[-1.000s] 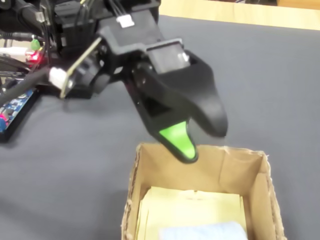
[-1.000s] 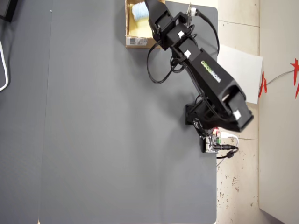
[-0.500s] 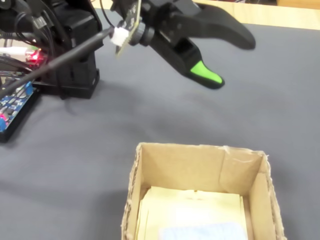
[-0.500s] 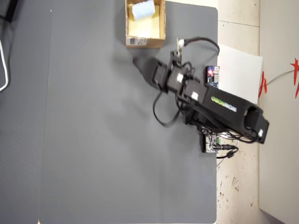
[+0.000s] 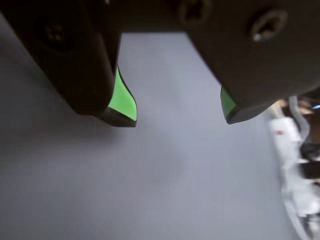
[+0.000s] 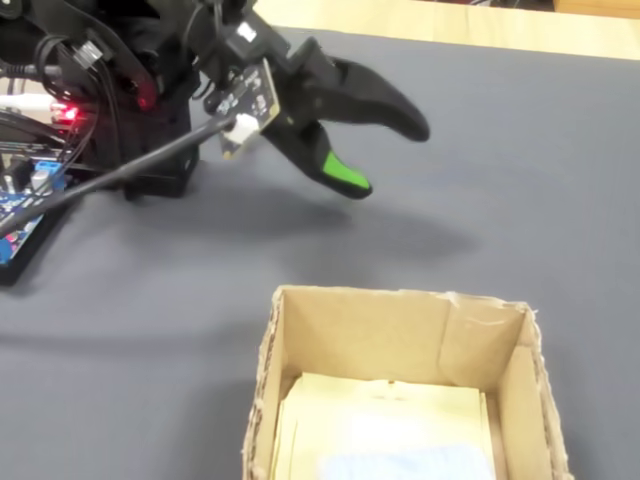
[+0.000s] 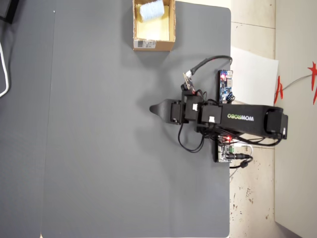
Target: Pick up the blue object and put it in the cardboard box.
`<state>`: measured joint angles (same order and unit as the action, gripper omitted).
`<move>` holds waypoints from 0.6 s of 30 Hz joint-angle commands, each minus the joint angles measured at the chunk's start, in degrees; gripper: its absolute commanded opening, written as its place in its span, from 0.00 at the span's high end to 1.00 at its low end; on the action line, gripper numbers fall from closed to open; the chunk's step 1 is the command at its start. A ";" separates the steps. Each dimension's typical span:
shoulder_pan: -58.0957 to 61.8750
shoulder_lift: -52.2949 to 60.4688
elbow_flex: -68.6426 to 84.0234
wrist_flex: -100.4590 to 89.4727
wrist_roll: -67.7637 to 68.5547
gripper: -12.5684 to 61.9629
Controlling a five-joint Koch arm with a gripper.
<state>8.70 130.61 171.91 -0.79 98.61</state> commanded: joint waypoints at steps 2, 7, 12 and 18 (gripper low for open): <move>-0.26 5.10 1.14 -5.19 1.93 0.38; -0.35 5.10 6.68 -6.59 2.02 0.38; -0.88 5.10 6.77 -2.11 1.93 0.38; -1.41 5.19 6.77 -0.53 1.76 0.38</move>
<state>7.82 130.61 176.40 -4.39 99.05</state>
